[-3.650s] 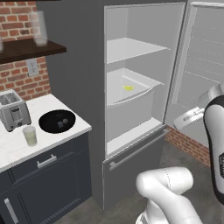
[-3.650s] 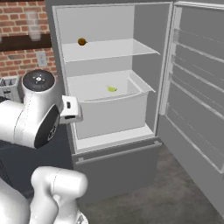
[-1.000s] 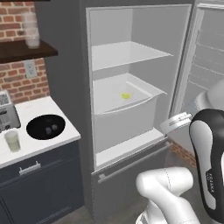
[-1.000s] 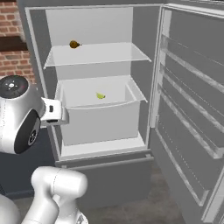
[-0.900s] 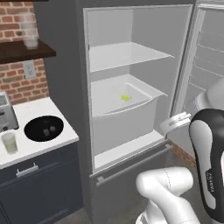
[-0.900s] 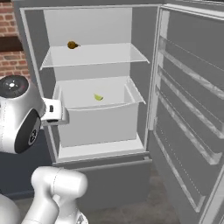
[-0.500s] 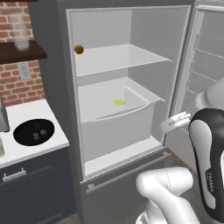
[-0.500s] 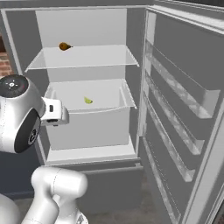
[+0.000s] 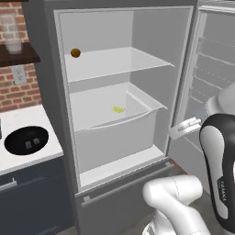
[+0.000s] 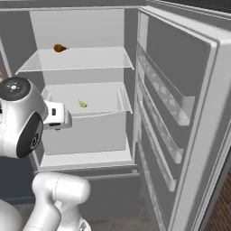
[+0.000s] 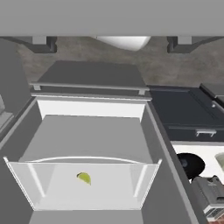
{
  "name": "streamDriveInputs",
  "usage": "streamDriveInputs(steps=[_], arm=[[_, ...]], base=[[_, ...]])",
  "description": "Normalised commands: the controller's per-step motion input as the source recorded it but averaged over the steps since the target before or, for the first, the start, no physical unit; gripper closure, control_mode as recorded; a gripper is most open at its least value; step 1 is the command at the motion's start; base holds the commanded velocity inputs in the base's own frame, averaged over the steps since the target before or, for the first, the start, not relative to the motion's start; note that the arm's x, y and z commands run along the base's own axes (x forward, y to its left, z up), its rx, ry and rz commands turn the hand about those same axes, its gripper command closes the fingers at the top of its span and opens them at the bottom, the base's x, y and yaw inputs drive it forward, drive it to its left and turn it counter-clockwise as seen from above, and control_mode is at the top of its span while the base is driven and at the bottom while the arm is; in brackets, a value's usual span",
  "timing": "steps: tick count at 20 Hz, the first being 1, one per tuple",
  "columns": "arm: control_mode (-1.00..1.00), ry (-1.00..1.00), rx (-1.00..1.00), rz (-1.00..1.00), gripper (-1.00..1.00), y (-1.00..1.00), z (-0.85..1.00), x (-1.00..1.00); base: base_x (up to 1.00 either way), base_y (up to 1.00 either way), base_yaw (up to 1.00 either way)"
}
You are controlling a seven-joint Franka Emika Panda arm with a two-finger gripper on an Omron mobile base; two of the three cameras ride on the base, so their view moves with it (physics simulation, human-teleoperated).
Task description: Grab a lemon wedge from the fridge and one ice cube from the ice bowl, and put them in the glass of lemonade.
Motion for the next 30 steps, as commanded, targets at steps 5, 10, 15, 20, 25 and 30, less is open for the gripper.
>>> streamDriveInputs(steps=[5,10,15,20,25,30], arm=[[1.00,0.00,0.00,0.00,-1.00,0.00,0.00,0.00],[1.00,0.00,0.00,0.00,-1.00,0.00,0.00,0.00],[1.00,0.00,0.00,0.00,-1.00,0.00,0.00,0.00],[1.00,0.00,0.00,0.00,-1.00,0.00,0.00,0.00],[1.00,0.00,0.00,0.00,-1.00,0.00,0.00,0.00],[1.00,0.00,0.00,0.00,-1.00,0.00,0.00,0.00]], base=[[0.64,0.00,0.00],[0.54,-0.38,0.13],[0.17,-0.48,0.14],[0.07,-0.12,0.04],[0.20,0.33,-0.01],[0.67,0.37,0.00]])
